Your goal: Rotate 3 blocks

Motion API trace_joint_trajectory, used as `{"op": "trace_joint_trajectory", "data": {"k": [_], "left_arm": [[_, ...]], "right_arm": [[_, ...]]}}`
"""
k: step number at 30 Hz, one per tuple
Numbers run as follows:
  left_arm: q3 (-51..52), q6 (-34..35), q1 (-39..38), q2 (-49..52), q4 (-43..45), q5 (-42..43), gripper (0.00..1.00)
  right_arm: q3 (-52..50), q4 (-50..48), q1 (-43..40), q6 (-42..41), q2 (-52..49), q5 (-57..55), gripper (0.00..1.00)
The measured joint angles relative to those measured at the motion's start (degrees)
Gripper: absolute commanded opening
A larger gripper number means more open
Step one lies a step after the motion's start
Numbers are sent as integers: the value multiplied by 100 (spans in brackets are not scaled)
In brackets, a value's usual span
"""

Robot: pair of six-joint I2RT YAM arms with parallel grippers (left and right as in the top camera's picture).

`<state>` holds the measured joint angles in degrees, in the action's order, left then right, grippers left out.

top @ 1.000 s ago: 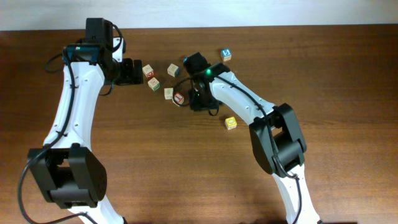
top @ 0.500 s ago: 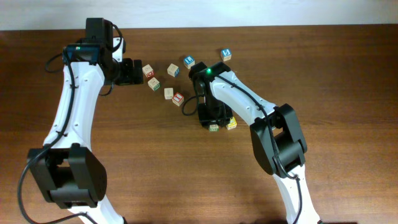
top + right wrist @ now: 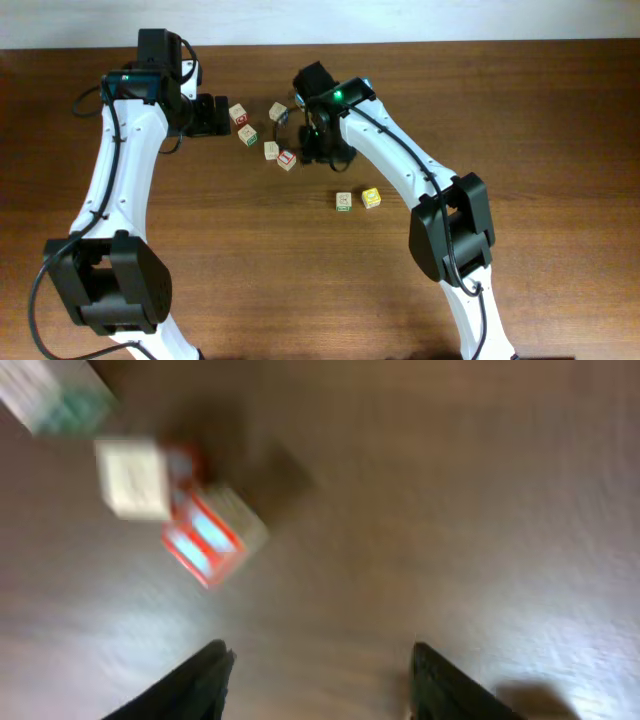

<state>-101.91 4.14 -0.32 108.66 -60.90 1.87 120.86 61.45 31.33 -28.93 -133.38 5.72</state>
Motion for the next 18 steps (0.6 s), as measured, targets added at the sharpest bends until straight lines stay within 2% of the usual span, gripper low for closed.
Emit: {"op": "trace_joint_trajectory", "data": {"k": [5, 8, 14, 16, 18], "left_arm": [[0, 0, 0, 0, 0, 0, 99], [0, 0, 0, 0, 0, 2, 99], [0, 0, 0, 0, 0, 0, 99], [0, 0, 0, 0, 0, 0, 99], [0, 2, 0, 0, 0, 0, 99]], "right_arm": [[-186, -1003, 52, -1154, -66, 70, 61], [-195, -1425, 199, -1541, -223, 90, 64], [-197, -1572, 424, -2170, -562, -39, 63], [-199, -1572, 424, -2218, -592, -81, 62], [-201, -1567, 424, -2302, -651, -199, 53]]}}
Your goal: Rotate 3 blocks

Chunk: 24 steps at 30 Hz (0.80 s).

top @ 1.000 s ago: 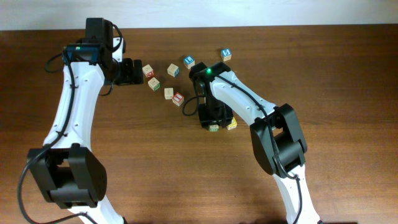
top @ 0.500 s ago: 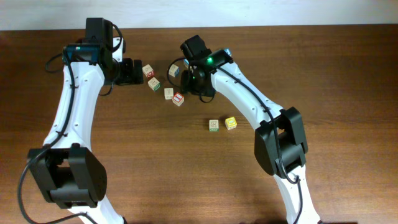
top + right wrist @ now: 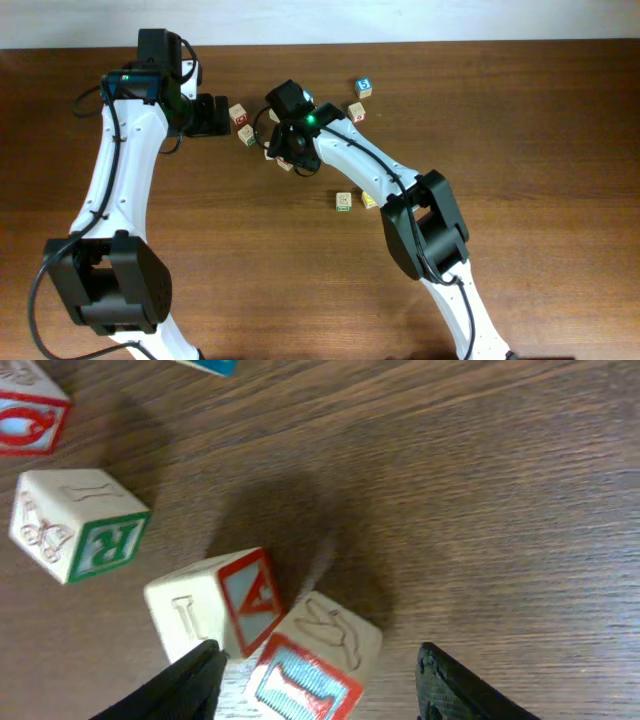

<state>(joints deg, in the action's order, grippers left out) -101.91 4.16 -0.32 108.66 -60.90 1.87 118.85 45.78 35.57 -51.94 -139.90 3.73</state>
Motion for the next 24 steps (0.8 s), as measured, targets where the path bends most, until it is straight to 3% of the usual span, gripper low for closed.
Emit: {"op": "trace_joint_trajectory", "data": {"k": [4, 10, 13, 24], "left_arm": [[0, -2, 0, 0, 0, 2, 99], [0, -2, 0, 0, 0, 0, 99], [0, -2, 0, 0, 0, 0, 99], [0, -2, 0, 0, 0, 2, 99]], "right_arm": [[0, 173, 0, -46, -4, -133, 45], [0, 400, 0, 79, -4, -275, 44], [0, 741, 0, 470, -4, -197, 38], [-4, 2055, 0, 1834, -7, 179, 38]]}}
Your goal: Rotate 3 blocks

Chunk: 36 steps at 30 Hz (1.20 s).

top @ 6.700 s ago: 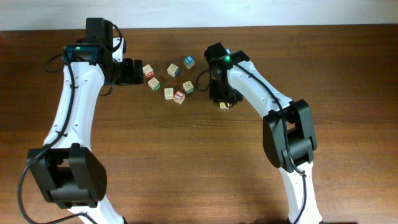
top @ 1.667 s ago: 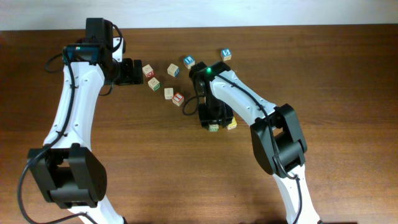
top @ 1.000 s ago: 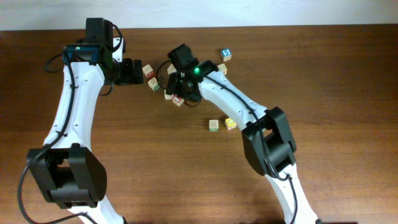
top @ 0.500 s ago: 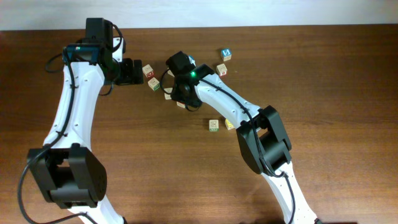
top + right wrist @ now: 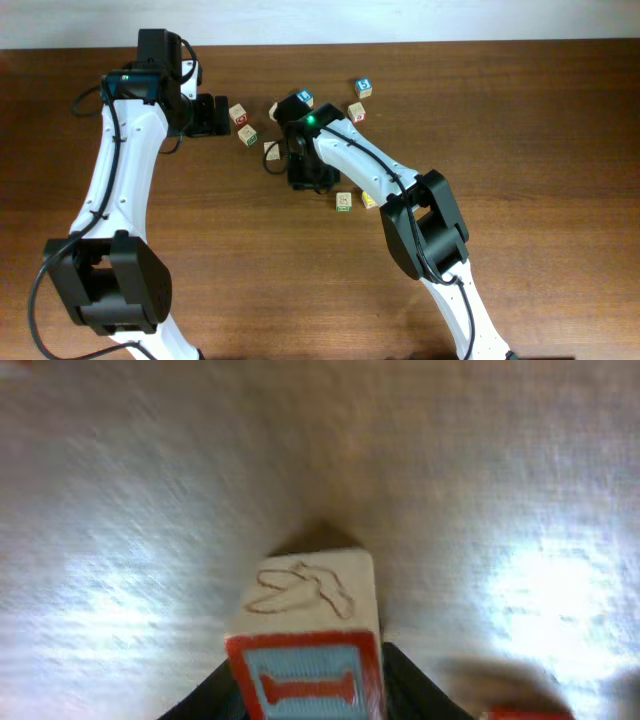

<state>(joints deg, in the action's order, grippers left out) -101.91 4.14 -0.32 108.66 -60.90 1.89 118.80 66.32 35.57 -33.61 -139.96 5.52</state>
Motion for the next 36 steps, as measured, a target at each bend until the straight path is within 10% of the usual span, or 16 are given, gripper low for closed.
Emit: {"op": "trace_joint_trajectory", "data": {"k": [7, 13, 22, 36], "left_arm": [[0, 0, 0, 0, 0, -2, 99], [0, 0, 0, 0, 0, -2, 99], [0, 2, 0, 0, 0, -2, 99], [0, 0, 0, 0, 0, -2, 99]], "right_arm": [[0, 549, 0, 343, 0, 4, 38], [0, 247, 0, 1130, 0, -11, 59], [0, -157, 0, 1895, 0, -531, 23], [15, 1244, 0, 802, 0, 17, 41]]}}
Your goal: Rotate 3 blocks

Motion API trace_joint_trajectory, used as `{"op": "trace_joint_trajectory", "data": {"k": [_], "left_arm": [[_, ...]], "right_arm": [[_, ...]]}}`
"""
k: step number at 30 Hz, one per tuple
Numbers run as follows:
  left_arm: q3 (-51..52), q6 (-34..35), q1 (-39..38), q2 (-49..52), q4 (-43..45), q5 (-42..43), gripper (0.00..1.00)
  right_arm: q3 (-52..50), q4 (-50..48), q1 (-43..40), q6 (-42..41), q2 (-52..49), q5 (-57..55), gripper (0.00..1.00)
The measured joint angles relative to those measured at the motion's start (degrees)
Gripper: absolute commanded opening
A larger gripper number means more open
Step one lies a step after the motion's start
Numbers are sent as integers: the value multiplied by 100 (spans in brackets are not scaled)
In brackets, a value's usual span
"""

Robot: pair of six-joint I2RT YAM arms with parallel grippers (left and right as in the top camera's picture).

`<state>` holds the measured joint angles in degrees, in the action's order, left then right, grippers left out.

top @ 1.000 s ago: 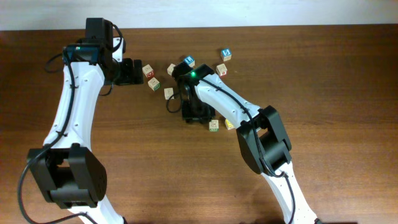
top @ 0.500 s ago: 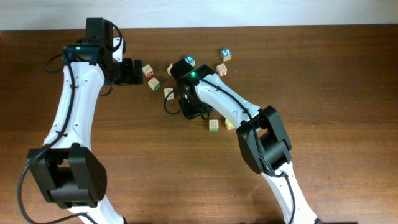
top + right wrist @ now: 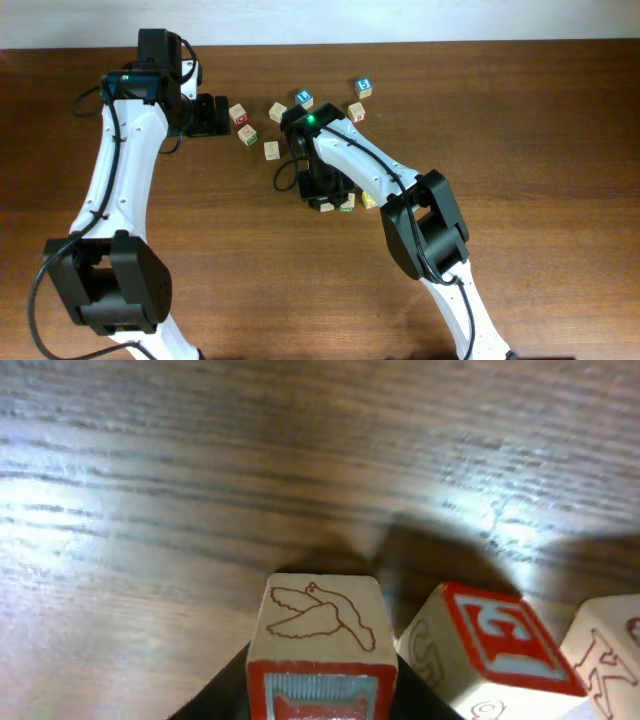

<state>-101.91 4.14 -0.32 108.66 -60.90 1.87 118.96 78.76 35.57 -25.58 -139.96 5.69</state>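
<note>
My right gripper is shut on a wooden block with a bird outline on one face and a red-framed face toward the camera. It sits low at the table; whether it touches the wood cannot be told. Just to its right lies a red-lettered block, then another block. My left gripper rests at the back left beside two blocks; its fingers cannot be made out.
More letter blocks lie scattered at the back: one cream, one tilted, two blue-faced, and one tan. The brown wooden table stretches to the right and front.
My right gripper, still shut on the bird block, has moved toward the front and now sits right beside the two blocks there. The left arm has not moved.
My right gripper was open over bare table near the block cluster. Then it was open over the bird block and its neighbour. Then it was shut on the bird block, away from the cluster. Now it holds the block next to the front pair.
</note>
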Motion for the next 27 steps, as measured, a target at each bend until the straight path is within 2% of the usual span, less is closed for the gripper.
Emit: {"op": "trace_joint_trajectory", "data": {"k": [4, 12, 17, 19, 22, 25, 27], "left_arm": [[0, 0, 0, 0, 0, 0, 99], [0, 0, 0, 0, 0, 0, 99], [0, 0, 0, 0, 4, 0, 99], [0, 0, 0, 0, 0, 0, 99], [0, 0, 0, 0, 0, 0, 99], [0, 0, 0, 0, 0, 2, 99], [0, 0, 0, 0, 0, 2, 99]], "right_arm": [[0, 59, 0, -109, 0, 109, 52], [236, 247, 0, -146, 0, 131, 52], [1377, 1176, 0, -142, 177, -37, 53], [2090, 1744, 0, -133, 562, -282, 58], [2647, 1794, 0, 26, 1598, -315, 61], [2767, 1816, 0, 105, 2863, -308, 70], [2811, 1821, 0, 133, 3759, -354, 93]]}}
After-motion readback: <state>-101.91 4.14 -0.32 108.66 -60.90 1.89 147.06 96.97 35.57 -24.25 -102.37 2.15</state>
